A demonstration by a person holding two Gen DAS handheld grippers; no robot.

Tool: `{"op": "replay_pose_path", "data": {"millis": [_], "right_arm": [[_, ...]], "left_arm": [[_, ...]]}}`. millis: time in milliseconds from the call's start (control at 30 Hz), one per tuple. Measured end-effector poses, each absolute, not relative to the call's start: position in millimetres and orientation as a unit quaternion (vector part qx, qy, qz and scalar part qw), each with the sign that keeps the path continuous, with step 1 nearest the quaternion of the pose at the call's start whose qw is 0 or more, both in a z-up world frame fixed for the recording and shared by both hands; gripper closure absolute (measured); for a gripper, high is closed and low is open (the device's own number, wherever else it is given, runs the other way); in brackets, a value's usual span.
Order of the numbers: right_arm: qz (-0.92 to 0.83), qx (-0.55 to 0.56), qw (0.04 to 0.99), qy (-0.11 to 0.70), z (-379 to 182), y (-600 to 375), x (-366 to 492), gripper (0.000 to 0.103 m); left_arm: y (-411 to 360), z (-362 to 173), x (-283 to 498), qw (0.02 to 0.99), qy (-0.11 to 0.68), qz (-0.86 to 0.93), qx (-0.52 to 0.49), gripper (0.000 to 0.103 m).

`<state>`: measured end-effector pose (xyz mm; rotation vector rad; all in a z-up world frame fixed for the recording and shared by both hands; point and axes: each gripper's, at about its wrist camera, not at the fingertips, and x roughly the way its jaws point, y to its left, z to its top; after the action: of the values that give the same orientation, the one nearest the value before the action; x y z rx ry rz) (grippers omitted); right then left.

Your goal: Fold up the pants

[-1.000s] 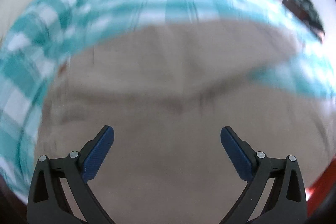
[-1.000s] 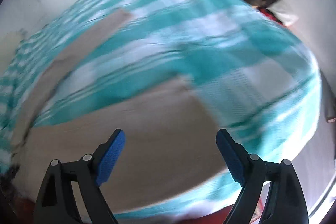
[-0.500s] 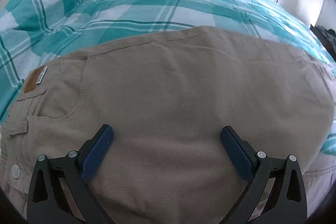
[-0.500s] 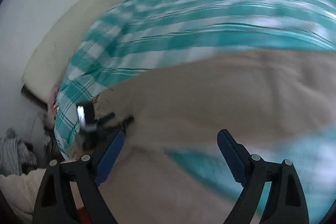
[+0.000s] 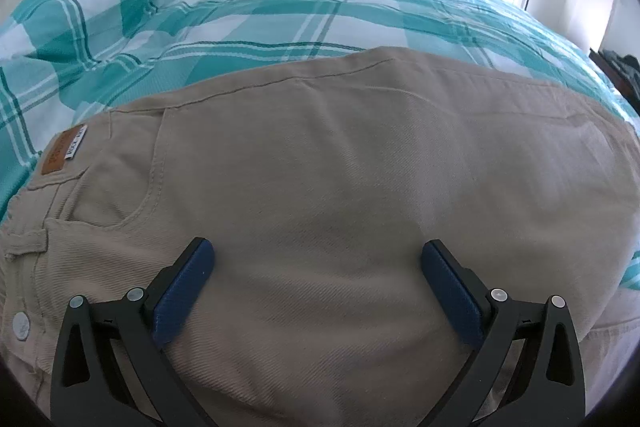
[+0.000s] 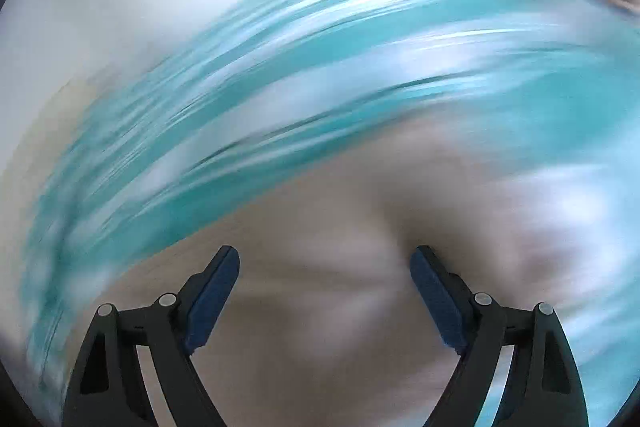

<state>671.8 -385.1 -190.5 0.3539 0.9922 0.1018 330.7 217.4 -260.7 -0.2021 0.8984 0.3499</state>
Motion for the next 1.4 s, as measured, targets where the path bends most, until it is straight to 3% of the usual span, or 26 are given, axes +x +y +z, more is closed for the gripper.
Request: {"op": "replay_pose_path", "data": {"millis": [133, 333, 433, 567, 767, 900, 1000, 1100, 1167, 1267, 1400], "right_arm": [[0.003, 0.198, 0.874, 0.444, -168.6, -442.9, 655.3, 0.014], [0.247, 0.202, 0.822, 0.472, -167.4, -363.7, 635.6, 0.014], [0.141, 0.134, 0.831, 0.521, -197.4, -370.3, 641.7, 0.016], [-0.014, 0.154, 0.85, 0.503, -178.4, -425.6, 616.6, 0.015], [0.179, 0.202, 0.813, 0.517, -130.0, -411.5, 493.4, 0.012], [0.293, 0.251, 0.733, 0.56, -146.2, -366.3, 384.4, 0.012], [0.336, 0.29, 0.672, 0.592, -173.2, -334.2, 333.6, 0.012], [0.297, 0.242, 0.697, 0.606, -186.4, -339.0, 321.5, 0.018], [0.211, 0.23, 0.733, 0.604, -180.7, -375.2, 323.5, 0.018], [0.114, 0.112, 0.797, 0.582, -154.3, -397.5, 320.7, 0.014], [0.269, 0.165, 0.76, 0.568, -142.7, -339.3, 321.8, 0.014]], "left_arm": [[216.3, -261.6, 331.5, 0.881, 0.432, 0.17, -0.094, 0.001], [214.9, -261.6, 334.5, 0.877, 0.439, 0.174, -0.086, 0.0], [214.2, -260.2, 336.4, 0.874, 0.446, 0.177, -0.08, 0.001], [214.3, -254.0, 340.5, 0.862, 0.467, 0.182, -0.077, 0.001], [175.7, -216.9, 292.3, 0.86, 0.491, 0.101, -0.095, 0.001], [121.2, -220.6, 232.4, 0.836, 0.539, -0.009, -0.101, 0.001], [89.9, -234.2, 186.2, 0.834, 0.551, -0.029, -0.024, 0.001], [113.7, -230.6, 174.2, 0.823, 0.565, -0.018, -0.057, 0.001], [130.4, -225.2, 170.5, 0.821, 0.567, -0.002, -0.067, 0.001], [136.8, -217.7, 167.4, 0.826, 0.559, 0.027, -0.068, 0.001], [138.0, -215.4, 175.7, 0.832, 0.541, 0.029, -0.117, 0.001]]}}
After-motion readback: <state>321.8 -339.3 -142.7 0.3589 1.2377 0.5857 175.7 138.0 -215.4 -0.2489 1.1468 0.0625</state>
